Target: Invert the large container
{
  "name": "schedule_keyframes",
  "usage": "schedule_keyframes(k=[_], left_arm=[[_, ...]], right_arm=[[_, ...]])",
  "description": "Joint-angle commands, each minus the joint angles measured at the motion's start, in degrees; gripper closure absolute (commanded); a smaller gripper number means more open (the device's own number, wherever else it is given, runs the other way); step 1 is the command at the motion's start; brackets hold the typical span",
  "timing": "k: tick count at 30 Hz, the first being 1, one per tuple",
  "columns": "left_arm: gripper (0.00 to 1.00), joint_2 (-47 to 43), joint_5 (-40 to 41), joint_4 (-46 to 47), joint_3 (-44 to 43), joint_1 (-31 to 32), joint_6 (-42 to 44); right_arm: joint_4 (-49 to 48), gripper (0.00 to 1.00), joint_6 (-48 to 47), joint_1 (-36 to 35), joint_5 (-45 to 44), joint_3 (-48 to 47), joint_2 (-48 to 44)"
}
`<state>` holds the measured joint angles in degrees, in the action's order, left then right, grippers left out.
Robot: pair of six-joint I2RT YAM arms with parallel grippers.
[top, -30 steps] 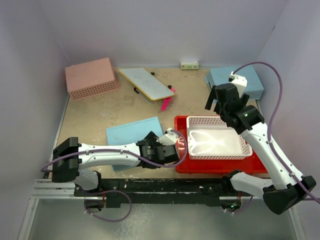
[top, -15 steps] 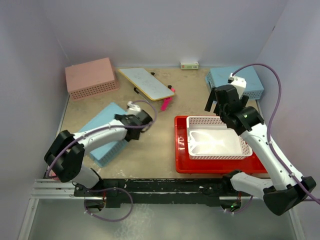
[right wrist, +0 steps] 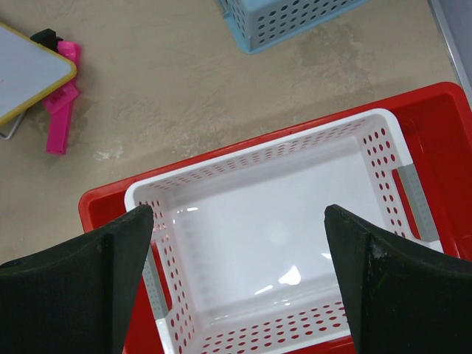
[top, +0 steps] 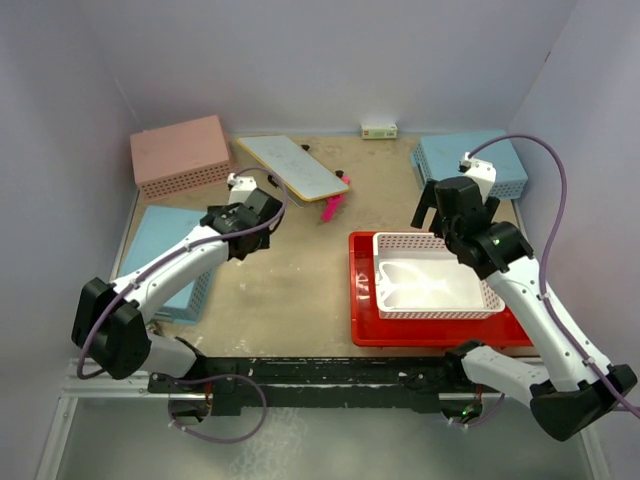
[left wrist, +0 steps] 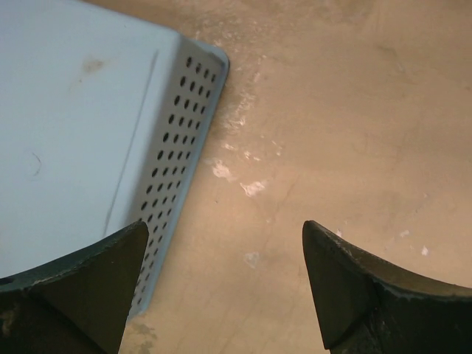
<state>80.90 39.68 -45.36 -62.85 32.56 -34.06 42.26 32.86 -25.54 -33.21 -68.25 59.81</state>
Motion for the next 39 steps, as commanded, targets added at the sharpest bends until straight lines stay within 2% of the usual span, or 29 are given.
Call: schedule_keyframes(k=[1,3,7,9,14,19,23,25,29,31,35,39], left_arm=[[0.18,-3.8,2.5,-5.2,0.2,2.1,-9.4],[0.18,-6.8,3.8,-6.2,1.7,0.8,-13.8],[0.18,-12.9,-0.8,-4.8,5.6,-7.8,-16.5],[0.18,-13.9,-3.1,-3.8,7.3,-9.8,-17.1],[0.20,-12.3,-6.3,-1.0,10.0,-10.3,-16.9],[0.23,-10.4,-17.7,8.2,13.0,-10.2,-11.7],[0.22,-5.6,-13.8,8.3,12.4,-10.8,-11.2],[0.22,-4.2,-14.1,10.3,13.0,-14.2,-10.1],[0.22,-2.3,-17.7,12.4,13.3,-23.1,-7.8],[0.22,-2.3,-18.6,13.0,12.8,-25.4,-6.9],[0.22,-2.3,-21.7,12.8,9.7,-25.6,-5.3],[0.22,-3.4,-28.6,13.8,7.4,-24.1,-2.9]], right_arm=[[-2.3,0.00,0.4,0.1,1.1,0.4,0.2],[-2.7,0.00,-0.1,0.1,1.4,0.2,0.7],[-3.3,0.00,-0.6,0.1,2.2,0.0,1.3],[-3.7,0.00,-0.6,0.1,2.6,0.2,1.4],[-3.8,0.00,-0.5,0.1,3.2,0.9,1.1],[-3.6,0.00,-1.0,0.1,4.0,1.6,1.0],[-4.2,0.01,-5.0,0.1,9.7,1.3,1.8],[-3.7,0.01,-7.4,0.1,12.9,1.1,2.7],[-2.0,0.06,-10.1,0.1,16.1,1.4,4.9],[-1.2,0.08,-10.4,0.1,18.8,2.0,6.1],[-3.8,0.19,-5.8,-1.4,25.8,7.4,6.7],[-5.9,0.21,-1.3,-6.4,23.7,10.5,9.2]])
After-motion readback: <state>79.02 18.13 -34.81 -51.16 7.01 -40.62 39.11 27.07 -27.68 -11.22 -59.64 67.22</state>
